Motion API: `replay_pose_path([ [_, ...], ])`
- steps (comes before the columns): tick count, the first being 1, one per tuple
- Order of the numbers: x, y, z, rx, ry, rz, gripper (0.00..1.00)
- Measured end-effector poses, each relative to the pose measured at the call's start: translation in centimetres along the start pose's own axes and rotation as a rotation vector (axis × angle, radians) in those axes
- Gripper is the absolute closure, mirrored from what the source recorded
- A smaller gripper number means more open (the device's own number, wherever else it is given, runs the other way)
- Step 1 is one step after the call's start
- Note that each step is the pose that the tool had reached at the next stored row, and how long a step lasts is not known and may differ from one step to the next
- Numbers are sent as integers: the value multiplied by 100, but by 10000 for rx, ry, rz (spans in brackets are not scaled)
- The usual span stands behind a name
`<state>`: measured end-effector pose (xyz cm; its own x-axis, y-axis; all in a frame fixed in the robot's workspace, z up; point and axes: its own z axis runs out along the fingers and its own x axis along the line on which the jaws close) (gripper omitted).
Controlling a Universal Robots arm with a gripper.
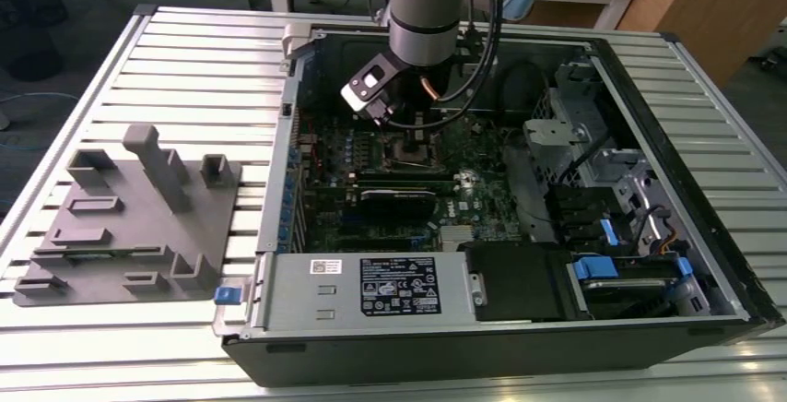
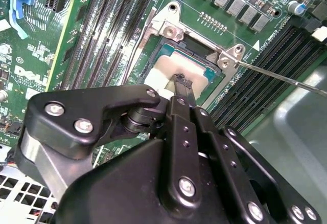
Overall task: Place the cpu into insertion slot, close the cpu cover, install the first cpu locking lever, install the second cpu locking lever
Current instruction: 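Place the cpu into insertion slot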
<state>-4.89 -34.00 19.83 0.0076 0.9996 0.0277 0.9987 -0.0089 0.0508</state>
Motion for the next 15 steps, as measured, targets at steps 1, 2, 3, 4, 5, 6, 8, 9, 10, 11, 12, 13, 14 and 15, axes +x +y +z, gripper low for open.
replay_pose_path([
  [1, 2, 1, -6, -6, 9, 0, 90],
  [2, 5, 3, -16, -16, 27, 1, 90],
  [3, 4, 4, -41, -10, 17, 1, 90],
  [4, 3, 4, -72, -1, 3, 1, 90],
  [5, 3, 5, -98, -2, 3, 1, 90],
  [6, 4, 6, -126, -1, 1, 0, 90],
  [8, 5, 9, -183, -1, 2, 0, 90],
  [9, 6, 11, -213, -1, 0, 0, 90],
  [10, 7, 12, -240, -1, 0, 0, 90],
  [11, 7, 13, -263, -1, 1, 0, 90],
  [12, 8, 14, -280, 0, 0, 1, 90],
  [13, 8, 15, -295, -1, 1, 0, 90],
  [14, 9, 16, -308, 0, 0, 0, 90],
  [15, 9, 16, -316, 0, 0, 0, 90],
])
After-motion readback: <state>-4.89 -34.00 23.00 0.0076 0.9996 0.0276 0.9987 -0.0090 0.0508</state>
